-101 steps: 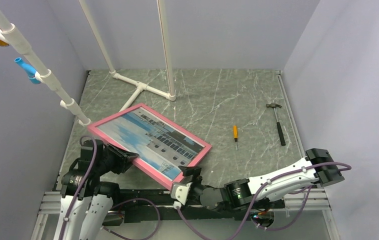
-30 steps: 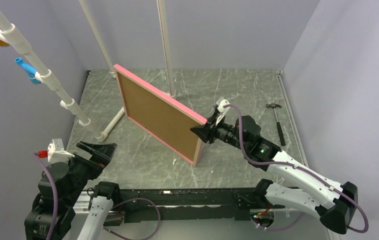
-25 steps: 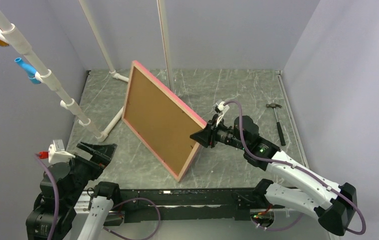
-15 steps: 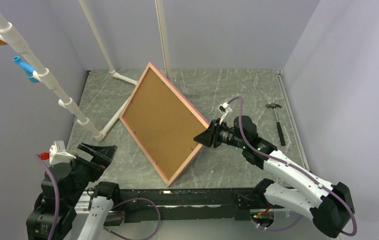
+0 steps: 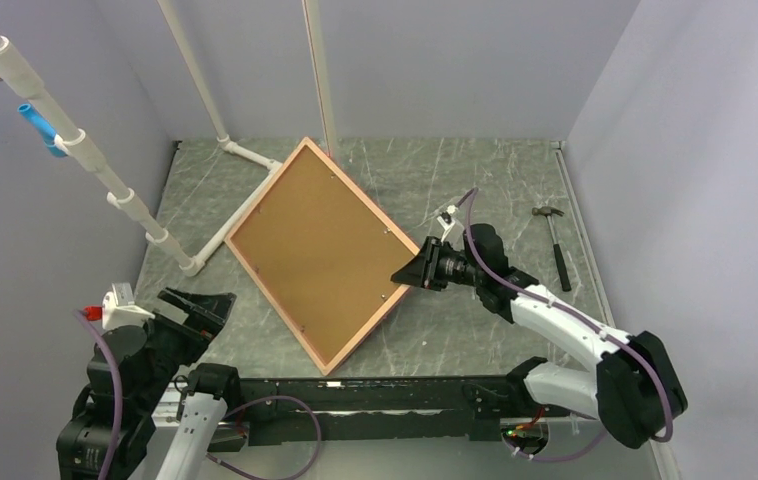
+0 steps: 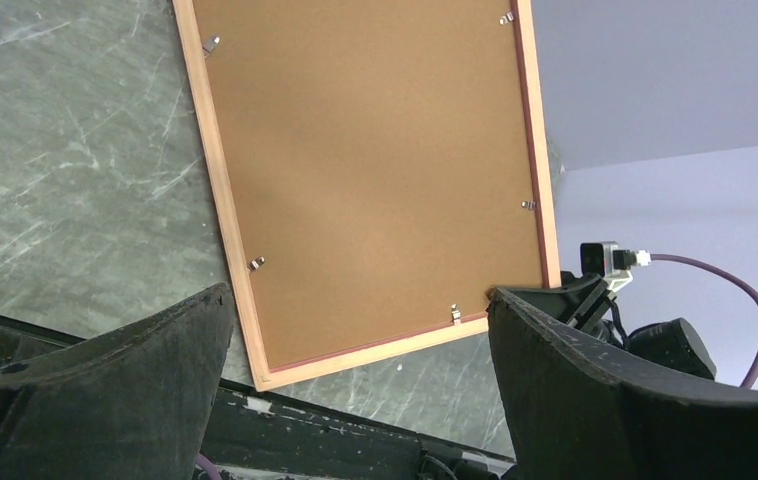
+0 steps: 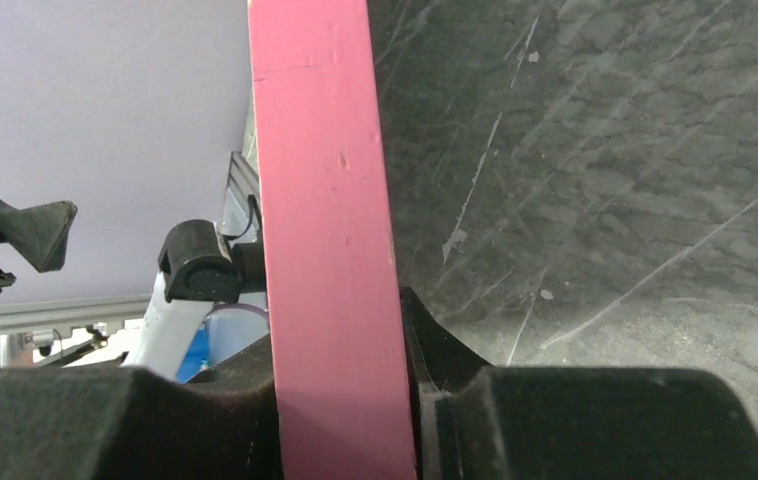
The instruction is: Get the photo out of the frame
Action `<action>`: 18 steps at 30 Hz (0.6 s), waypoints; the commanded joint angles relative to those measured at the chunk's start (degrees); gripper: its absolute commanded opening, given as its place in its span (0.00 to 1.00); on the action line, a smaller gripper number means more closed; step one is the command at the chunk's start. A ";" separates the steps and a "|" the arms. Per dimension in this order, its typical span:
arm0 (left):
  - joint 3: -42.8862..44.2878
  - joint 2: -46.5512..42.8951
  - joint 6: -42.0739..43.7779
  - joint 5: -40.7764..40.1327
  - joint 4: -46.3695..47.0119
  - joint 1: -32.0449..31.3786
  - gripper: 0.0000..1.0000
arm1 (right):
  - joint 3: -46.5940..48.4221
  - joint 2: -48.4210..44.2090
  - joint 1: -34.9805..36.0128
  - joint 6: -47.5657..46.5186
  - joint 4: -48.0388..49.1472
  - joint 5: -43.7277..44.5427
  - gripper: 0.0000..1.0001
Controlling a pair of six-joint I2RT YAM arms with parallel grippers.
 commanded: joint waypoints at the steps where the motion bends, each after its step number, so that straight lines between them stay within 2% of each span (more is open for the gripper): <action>1: -1.89 -0.25 -1.19 1.36 1.95 0.01 0.99 | -0.80 4.87 -0.35 -1.45 -0.59 -0.83 0.00; 9: -0.96 0.61 -0.43 1.20 1.59 -0.04 0.98 | -0.43 12.82 -2.76 -3.41 1.60 -10.79 0.00; 14: -0.14 0.77 -0.26 0.57 1.31 0.01 0.99 | -0.41 12.43 -6.26 -6.02 1.74 -19.94 0.00; 18: -1.96 0.04 -1.10 1.89 2.29 0.01 0.98 | 1.03 11.37 -8.63 -11.11 -3.02 -24.11 0.00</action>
